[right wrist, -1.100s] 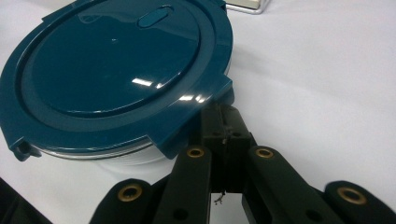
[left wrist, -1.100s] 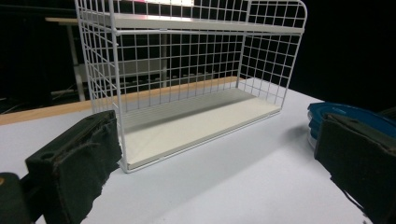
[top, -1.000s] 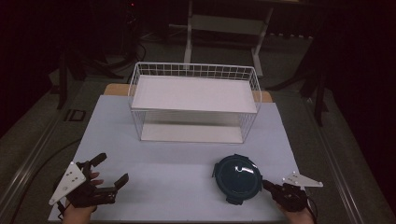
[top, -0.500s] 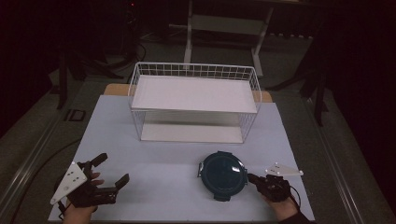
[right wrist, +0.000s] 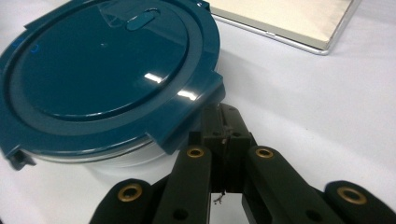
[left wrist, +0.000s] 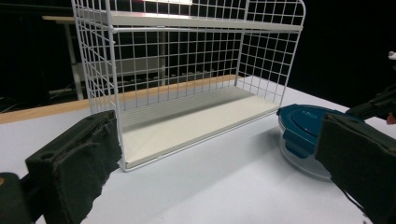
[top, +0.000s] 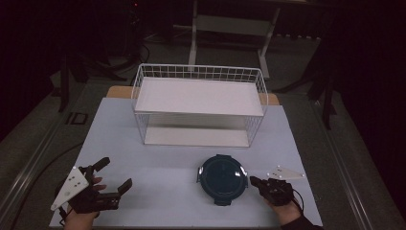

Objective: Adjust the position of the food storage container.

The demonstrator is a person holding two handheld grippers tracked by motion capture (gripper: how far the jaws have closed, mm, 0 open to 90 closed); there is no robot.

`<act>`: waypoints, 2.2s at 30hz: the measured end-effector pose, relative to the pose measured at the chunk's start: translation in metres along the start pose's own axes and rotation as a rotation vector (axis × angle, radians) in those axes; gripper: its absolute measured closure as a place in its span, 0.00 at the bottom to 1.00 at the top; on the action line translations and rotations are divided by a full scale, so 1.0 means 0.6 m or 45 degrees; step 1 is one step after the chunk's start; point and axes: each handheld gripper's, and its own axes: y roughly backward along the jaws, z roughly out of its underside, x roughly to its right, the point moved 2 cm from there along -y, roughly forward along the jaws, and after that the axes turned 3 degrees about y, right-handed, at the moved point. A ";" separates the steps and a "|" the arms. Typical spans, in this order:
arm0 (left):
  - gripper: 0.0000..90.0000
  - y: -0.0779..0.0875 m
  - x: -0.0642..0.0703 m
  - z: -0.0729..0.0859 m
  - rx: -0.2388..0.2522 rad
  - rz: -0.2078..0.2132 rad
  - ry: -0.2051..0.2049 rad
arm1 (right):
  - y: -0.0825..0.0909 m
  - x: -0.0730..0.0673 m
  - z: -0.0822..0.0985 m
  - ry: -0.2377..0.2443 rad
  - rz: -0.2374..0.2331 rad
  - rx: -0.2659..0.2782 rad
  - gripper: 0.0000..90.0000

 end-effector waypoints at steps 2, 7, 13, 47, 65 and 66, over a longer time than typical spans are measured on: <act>0.00 -0.001 0.001 0.000 0.000 0.000 -0.002 | 0.000 -0.002 0.002 -0.005 -0.009 -0.006 1.00; 0.01 0.000 0.003 0.000 -0.002 0.003 -0.008 | -0.008 -0.006 -0.001 -0.006 -0.023 -0.022 1.00; 0.00 -0.003 0.002 0.001 -0.010 0.006 -0.005 | -0.013 -0.007 -0.005 -0.012 -0.033 -0.023 1.00; 0.01 -0.007 0.005 0.004 -0.026 0.031 0.002 | -0.097 -0.090 -0.067 0.143 -0.199 -0.027 1.00; 0.00 -0.010 0.018 0.004 -0.050 0.067 -0.003 | -0.036 -0.086 -0.094 0.119 -0.238 0.237 0.49; 0.00 -0.011 0.020 0.003 -0.055 0.074 -0.006 | -0.034 -0.086 -0.097 0.103 -0.249 0.245 0.42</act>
